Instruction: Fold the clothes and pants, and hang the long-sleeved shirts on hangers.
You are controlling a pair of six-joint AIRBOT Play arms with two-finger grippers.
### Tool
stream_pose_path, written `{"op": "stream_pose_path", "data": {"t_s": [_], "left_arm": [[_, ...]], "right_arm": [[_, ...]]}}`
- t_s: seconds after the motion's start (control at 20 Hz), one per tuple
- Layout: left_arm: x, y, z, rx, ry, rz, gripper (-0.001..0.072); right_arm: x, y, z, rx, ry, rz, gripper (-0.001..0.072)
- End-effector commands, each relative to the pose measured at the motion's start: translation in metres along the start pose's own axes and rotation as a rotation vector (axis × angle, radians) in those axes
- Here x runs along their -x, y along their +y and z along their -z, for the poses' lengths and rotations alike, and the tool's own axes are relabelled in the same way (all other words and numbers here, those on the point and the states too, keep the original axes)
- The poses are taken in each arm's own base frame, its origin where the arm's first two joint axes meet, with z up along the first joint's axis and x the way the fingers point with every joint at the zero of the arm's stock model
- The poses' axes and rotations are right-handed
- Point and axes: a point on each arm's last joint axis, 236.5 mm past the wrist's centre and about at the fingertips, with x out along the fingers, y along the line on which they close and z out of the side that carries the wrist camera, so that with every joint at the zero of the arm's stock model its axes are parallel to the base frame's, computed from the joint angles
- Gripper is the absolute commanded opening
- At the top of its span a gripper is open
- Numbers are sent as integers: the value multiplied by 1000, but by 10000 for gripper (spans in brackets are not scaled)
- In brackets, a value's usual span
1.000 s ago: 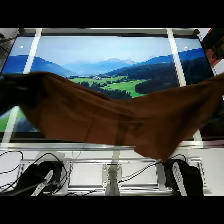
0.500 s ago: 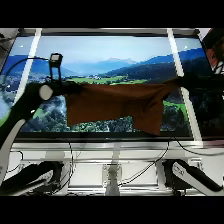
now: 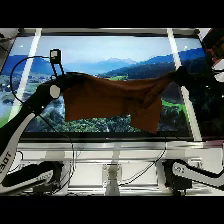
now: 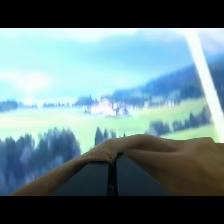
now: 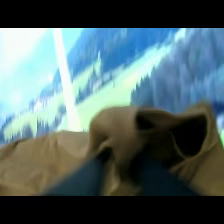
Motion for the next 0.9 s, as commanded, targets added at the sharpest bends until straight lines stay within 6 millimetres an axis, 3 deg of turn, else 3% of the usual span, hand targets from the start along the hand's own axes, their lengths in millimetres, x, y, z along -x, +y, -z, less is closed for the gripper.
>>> {"op": "stream_pose_path", "data": {"t_s": [0.0,0.05,0.1,0.2,0.3,0.35,0.5,0.6,0.7,0.85], "left_arm": [[2,0,-25,4,-103,-2,112],[2,1,-29,4,-124,-2,389],[3,1,-33,4,-140,-3,720],[4,3,-36,6,-146,-7,696],[7,12,-38,6,-144,-22,696],[11,18,-40,12,-144,-32,696],[26,42,-35,39,-75,-71,695],[38,60,-19,22,17,-106,695],[52,76,2,10,128,-144,694],[76,86,20,38,235,-163,693]], "right_arm": [[-4,-4,-19,25,-83,29,590],[-3,-8,-19,38,-84,47,619],[-2,-14,-18,54,-75,69,619],[2,-35,-8,97,-19,137,610],[13,-69,12,142,88,238,509],[21,-88,25,163,160,295,470],[37,-124,80,224,412,326,469],[24,-123,106,175,462,246,469],[5,-109,133,135,508,131,469],[-24,-112,153,119,542,124,469]]}}
